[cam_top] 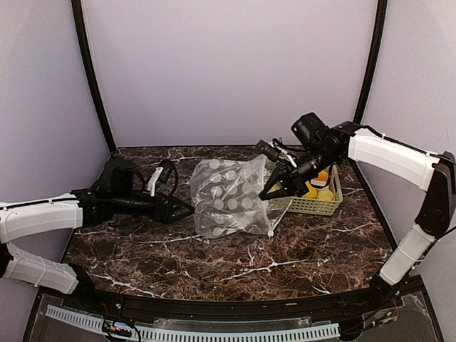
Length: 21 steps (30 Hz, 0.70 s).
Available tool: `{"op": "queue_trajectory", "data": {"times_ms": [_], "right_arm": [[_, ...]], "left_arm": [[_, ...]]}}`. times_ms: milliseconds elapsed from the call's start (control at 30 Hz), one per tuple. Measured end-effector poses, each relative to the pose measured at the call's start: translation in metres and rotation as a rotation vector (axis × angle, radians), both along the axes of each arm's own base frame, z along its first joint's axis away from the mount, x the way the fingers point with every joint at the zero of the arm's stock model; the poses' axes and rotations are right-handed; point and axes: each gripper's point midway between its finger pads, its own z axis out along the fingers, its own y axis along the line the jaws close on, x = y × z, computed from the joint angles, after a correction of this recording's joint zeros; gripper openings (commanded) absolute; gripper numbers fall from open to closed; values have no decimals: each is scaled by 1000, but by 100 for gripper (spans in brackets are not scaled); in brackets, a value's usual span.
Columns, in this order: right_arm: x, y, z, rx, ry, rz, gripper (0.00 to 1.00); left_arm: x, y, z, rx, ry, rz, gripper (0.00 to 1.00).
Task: Place the food in the zip-top bag and seal the zipper
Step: Set the zipper food storage bag at the center of the board.
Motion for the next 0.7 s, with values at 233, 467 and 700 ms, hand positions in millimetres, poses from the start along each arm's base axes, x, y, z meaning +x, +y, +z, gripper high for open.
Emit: {"op": "queue_trajectory", "data": {"times_ms": [233, 467, 700], "right_arm": [[-5, -1, -3, 8, 23, 16, 0], [-11, 0, 3, 44, 53, 41, 0], [-14, -8, 14, 100, 115, 54, 0]], "left_arm": [[5, -23, -2, -92, 25, -69, 58], [13, -33, -17, -101, 40, -91, 21], [27, -32, -29, -61, 31, -43, 5]]}}
